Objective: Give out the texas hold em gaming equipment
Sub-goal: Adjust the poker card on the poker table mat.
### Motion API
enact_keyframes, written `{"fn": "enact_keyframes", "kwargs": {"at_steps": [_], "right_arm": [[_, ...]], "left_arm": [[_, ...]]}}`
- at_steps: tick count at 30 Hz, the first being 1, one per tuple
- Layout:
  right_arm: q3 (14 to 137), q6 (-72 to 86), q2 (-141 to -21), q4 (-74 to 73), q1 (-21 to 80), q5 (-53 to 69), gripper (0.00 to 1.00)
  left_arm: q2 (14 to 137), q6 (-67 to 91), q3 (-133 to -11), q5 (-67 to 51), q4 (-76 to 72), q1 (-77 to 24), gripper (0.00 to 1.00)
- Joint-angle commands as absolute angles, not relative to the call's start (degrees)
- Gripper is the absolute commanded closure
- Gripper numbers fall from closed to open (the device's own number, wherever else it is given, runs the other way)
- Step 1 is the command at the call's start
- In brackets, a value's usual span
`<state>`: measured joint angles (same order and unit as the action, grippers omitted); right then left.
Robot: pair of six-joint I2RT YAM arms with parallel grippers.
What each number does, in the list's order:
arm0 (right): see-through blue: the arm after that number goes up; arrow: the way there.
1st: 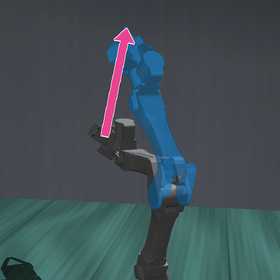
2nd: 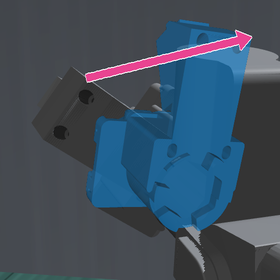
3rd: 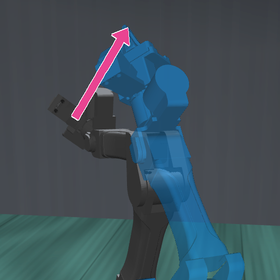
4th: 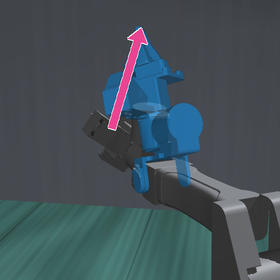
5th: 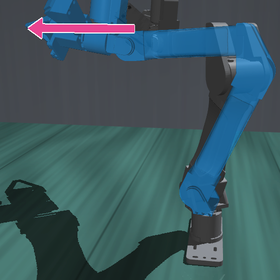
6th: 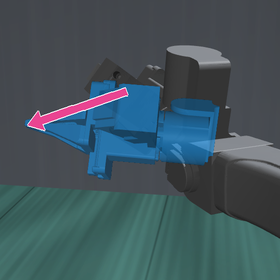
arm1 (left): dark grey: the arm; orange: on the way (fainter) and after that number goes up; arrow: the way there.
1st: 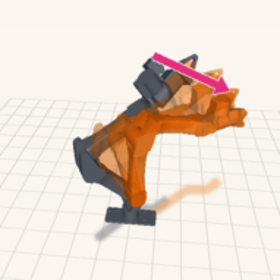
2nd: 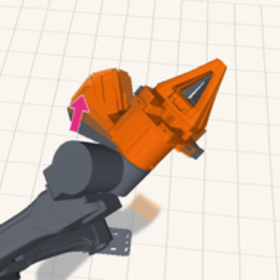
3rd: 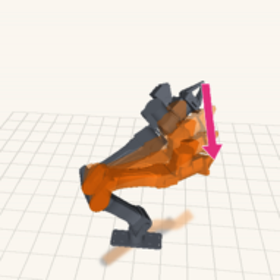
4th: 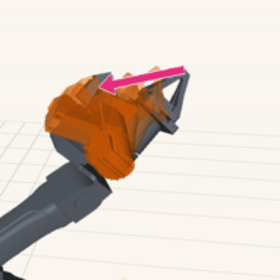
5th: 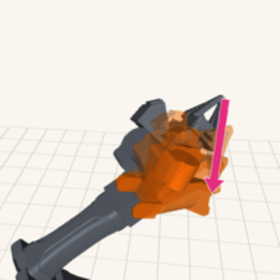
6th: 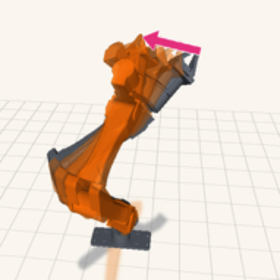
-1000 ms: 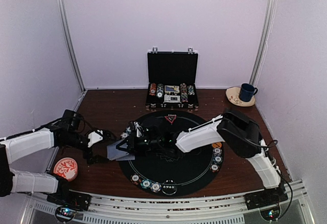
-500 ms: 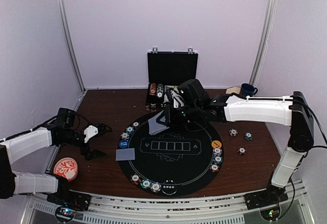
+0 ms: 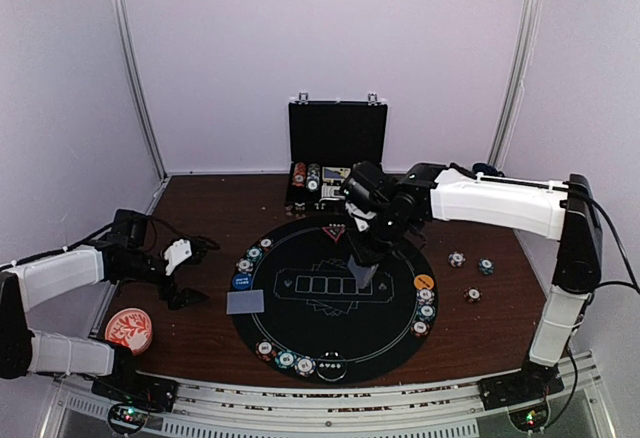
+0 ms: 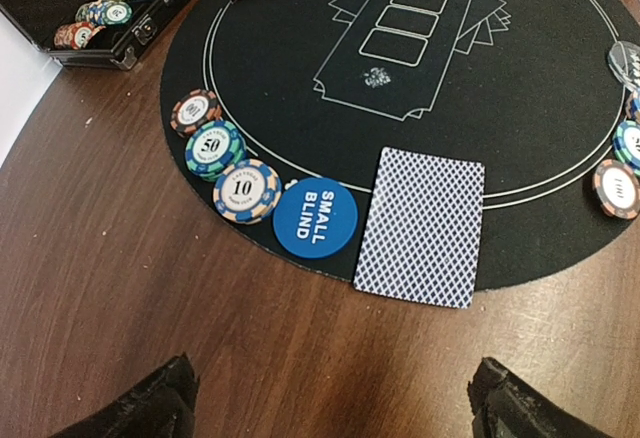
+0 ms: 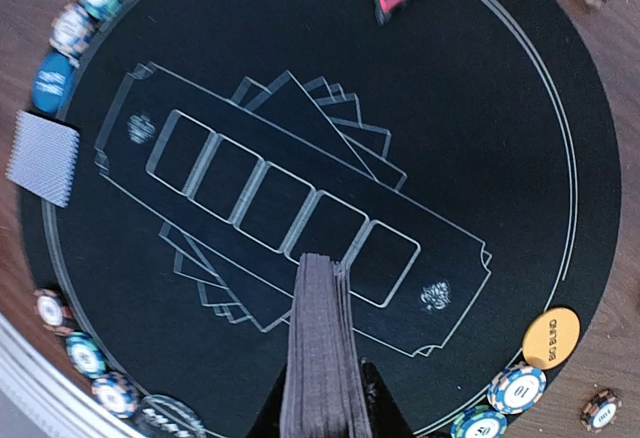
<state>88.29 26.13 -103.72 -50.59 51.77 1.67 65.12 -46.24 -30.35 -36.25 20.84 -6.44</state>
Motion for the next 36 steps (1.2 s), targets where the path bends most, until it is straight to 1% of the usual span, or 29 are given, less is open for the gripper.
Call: {"fn": "enact_keyframes", "kwargs": {"at_steps": [1, 7, 12, 22, 25, 30, 36], "right_arm": [[89.37, 23.65, -107.27, -55.6, 53.27, -3.62, 1.0], [87.35, 24.49, -110.72, -52.66, 54.75, -5.04, 1.0], [85.59, 25.23, -110.91, -51.05, 54.82, -5.49, 1.0], [82.01, 25.06, -111.03, -48.22, 54.83, -2.83, 0.84], [81.36, 25.04, -110.8, -47.99, 54.69, -2.88, 0.83], [81.04, 24.93, -110.9, -47.84, 54.65, -2.81, 0.79], [80.27, 24.7, -111.48, -46.7, 54.45, -2.32, 0.78]], "left_arm": [[65.64, -45.53, -31.26, -37.31, 18.32, -5.92, 0.02], [66.0, -45.66, -31.0, -37.04, 17.92, -5.95, 0.02], [66.01, -45.81, -30.87, -37.01, 17.75, -5.97, 0.02], [66.23, -45.87, -30.87, -36.91, 17.65, -5.93, 0.02], [66.42, -45.88, -30.92, -36.91, 17.62, -5.92, 0.02], [66.45, -45.88, -30.87, -36.87, 17.67, -5.97, 0.02], [66.65, -46.02, -30.86, -36.91, 17.67, -5.98, 0.02]]}}
